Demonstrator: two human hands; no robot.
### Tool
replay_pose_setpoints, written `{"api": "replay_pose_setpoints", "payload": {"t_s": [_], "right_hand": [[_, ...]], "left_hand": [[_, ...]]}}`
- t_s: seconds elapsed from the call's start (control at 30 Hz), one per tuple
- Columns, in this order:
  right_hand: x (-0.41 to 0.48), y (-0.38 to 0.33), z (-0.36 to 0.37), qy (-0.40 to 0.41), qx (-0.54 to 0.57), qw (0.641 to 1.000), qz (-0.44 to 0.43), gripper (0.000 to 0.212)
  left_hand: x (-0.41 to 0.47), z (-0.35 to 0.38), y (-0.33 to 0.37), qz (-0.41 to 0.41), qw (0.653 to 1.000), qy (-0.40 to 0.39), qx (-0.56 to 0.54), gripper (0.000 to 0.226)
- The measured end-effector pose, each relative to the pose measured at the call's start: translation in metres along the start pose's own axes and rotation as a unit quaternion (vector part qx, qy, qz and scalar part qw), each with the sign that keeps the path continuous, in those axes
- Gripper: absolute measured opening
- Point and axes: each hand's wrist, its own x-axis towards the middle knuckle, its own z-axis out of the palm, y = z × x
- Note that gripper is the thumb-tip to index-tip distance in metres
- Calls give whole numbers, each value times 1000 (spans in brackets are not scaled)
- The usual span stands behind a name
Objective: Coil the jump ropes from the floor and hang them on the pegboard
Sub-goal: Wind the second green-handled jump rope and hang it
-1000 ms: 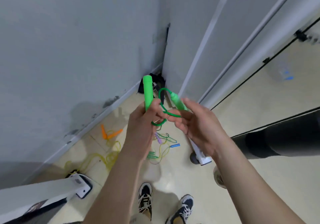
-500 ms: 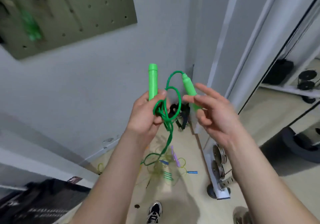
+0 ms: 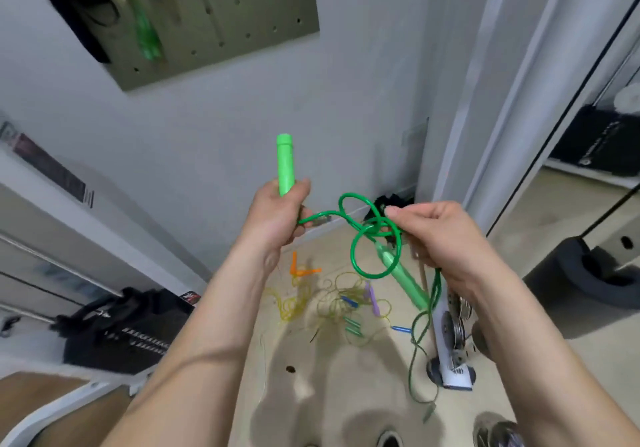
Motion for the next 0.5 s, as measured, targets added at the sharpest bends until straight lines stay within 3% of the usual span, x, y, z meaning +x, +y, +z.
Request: {"api": "replay_pose_setpoints", "payload": {"t_s": [0.07,0.13,0.23,0.3,0.37,0.43,0.5], "right_hand": [[-6,-6,-6,-18,77,997,20,35],[-15,-14,-7,-77,156,984,49,31],[-30,-21,6,-157,241,955,68,19],[-41,-23,21,-164,282,942,80,14],[-53,-23,38,-157,309,934,86,11],[-70,-23,55,-156,328,927,99,13],[-91,-23,73,-170,340,919,111,16]], "left_hand": [[3,-22,-9,-47,994,39,-87,19],[-1,-40,-20,-93,990,42,-95,21],[-16,-51,-41,-121,987,44,97,53],[-37,-57,-50,-16,969,106,221,66],[-73,-58,-41,137,984,34,110,56],[-108,-54,-32,182,976,-122,12,54],[-131,-52,-37,194,965,-176,-4,51]]}}
